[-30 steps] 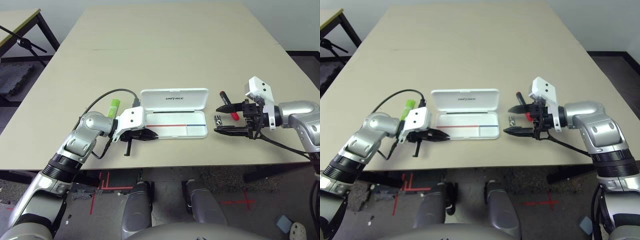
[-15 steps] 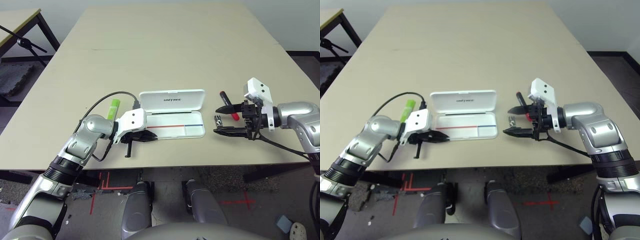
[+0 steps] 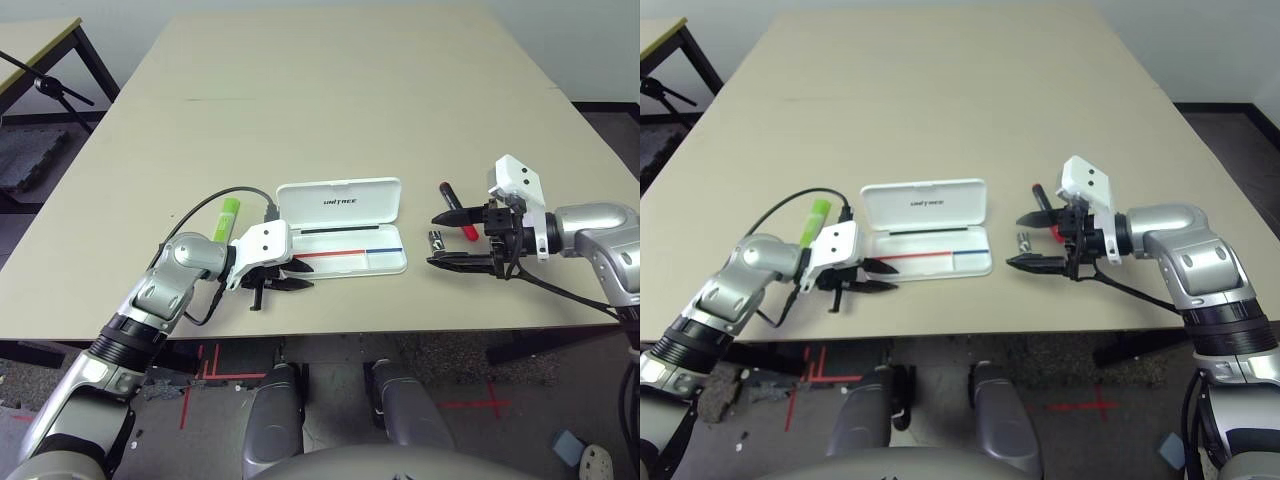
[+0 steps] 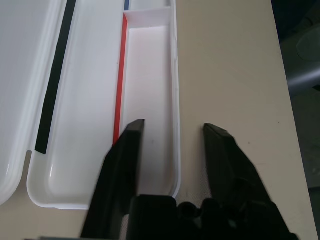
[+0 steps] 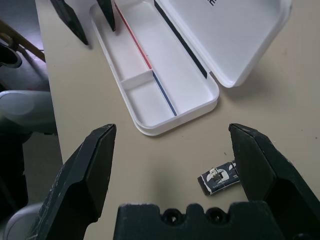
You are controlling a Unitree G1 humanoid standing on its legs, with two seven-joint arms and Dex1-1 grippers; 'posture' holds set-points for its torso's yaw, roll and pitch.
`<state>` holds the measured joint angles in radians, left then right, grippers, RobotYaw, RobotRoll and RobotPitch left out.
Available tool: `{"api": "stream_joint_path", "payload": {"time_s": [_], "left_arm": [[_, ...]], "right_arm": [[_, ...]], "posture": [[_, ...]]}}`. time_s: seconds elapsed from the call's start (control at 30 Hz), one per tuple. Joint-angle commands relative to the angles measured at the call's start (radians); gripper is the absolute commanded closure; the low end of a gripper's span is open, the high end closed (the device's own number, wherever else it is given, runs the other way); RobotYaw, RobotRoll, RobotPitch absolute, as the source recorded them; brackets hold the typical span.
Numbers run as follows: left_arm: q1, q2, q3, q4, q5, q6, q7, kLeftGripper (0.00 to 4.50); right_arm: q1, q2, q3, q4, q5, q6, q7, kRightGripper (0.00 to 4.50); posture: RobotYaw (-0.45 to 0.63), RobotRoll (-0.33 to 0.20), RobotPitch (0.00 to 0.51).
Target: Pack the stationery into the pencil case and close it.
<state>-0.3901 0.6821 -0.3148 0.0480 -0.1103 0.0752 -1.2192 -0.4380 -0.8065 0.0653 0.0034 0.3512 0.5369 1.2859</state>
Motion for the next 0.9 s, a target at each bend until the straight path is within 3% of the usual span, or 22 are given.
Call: {"api": "stream_joint_path", "payload": {"time_s": [0.03,0.1,0.13,0.33,0.63,0.8,0.9], "left_arm": [[0.003,0.021,0.026,-0.07,-0.024,0.03,-0.012,0.9],[0.02,0.054,0.05,-0.152,-0.067,0.066,-0.038,0.09],[0.028,0.07,0.063,-0.191,-0.087,0.084,-0.049,0.03],[0.039,0.127,0.154,-0.344,-0.196,0.188,-0.044,0.03],[0.018,0.132,0.171,-0.355,-0.211,0.222,-0.025,0.03],[-0.004,0.119,0.162,-0.342,-0.212,0.228,-0.02,0.03],[-0.011,0.112,0.156,-0.333,-0.21,0.228,-0.018,0.03]], "right_arm": [[0.015,-0.02,0.015,0.005,-0.006,-0.009,0.011,0.0],[0.013,-0.027,0.011,0.013,-0.005,-0.013,0.018,0.0],[0.012,-0.031,0.009,0.017,-0.004,-0.014,0.021,0.0],[0.016,-0.039,-0.005,0.022,0.012,-0.012,0.026,0.0],[0.005,0.007,-0.084,-0.003,0.084,-0.006,-0.041,0.0],[-0.046,0.071,-0.156,0.036,0.072,-0.011,-0.205,0.0],[-0.104,0.113,-0.191,0.103,0.028,0.024,-0.382,0.0]], "posture": [[-0.08,0.0,0.126],[-0.08,0.0,0.127],[-0.07,0.0,0.127],[-0.07,0.0,0.127],[-0.08,0.0,0.128],[-0.1,0.0,0.129],[-0.11,0.0,0.128]]}}
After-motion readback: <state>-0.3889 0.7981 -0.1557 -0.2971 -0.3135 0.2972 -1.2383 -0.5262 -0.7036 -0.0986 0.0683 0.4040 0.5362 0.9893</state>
